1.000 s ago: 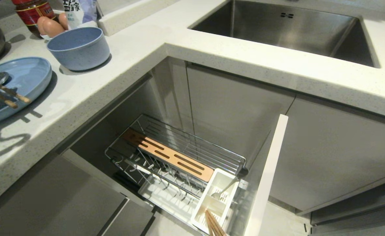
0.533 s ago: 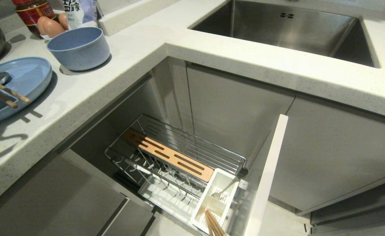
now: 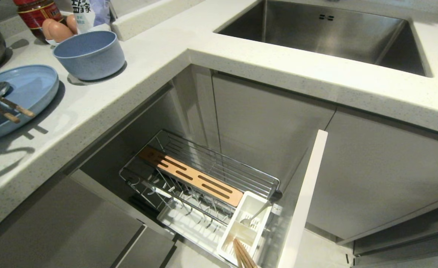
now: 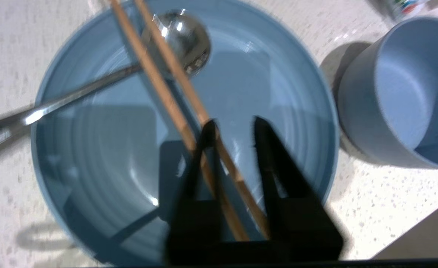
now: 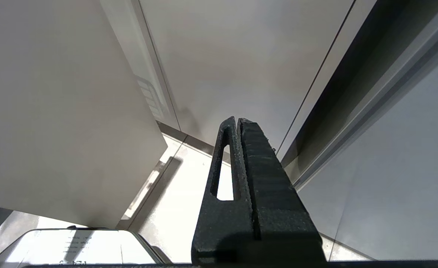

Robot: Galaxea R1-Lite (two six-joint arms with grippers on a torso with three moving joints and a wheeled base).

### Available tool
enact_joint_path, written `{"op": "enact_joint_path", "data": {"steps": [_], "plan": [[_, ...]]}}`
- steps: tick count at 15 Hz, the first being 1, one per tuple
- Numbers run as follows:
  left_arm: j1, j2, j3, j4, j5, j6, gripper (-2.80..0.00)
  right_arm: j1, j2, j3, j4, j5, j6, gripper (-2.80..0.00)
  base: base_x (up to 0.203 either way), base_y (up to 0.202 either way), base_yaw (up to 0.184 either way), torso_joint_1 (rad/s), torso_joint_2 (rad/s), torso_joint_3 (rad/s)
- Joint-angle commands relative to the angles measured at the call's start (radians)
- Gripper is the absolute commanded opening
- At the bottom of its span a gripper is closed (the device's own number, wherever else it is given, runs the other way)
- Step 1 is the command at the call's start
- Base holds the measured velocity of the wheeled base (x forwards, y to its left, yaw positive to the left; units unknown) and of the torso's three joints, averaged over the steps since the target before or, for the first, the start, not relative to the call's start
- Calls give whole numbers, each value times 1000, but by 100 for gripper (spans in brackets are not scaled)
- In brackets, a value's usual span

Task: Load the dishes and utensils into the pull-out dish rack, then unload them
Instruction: Pick up the chopsticks and place it in the cupboard

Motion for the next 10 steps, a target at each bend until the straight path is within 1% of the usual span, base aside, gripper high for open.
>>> {"op": "enact_joint_path", "data": {"steps": [1,5,10], "plan": [[-1,-3,-7,17,2,-21,0,0,0,0,0,0,0,-280,0,0,0,0,0,0],[-6,3,-5,44,-2,-74,0,0,0,0,0,0,0,-280,0,0,0,0,0,0],[-6,41,0,71,-4,-84,0,0,0,0,0,0,0,-280,0,0,0,0,0,0]]}}
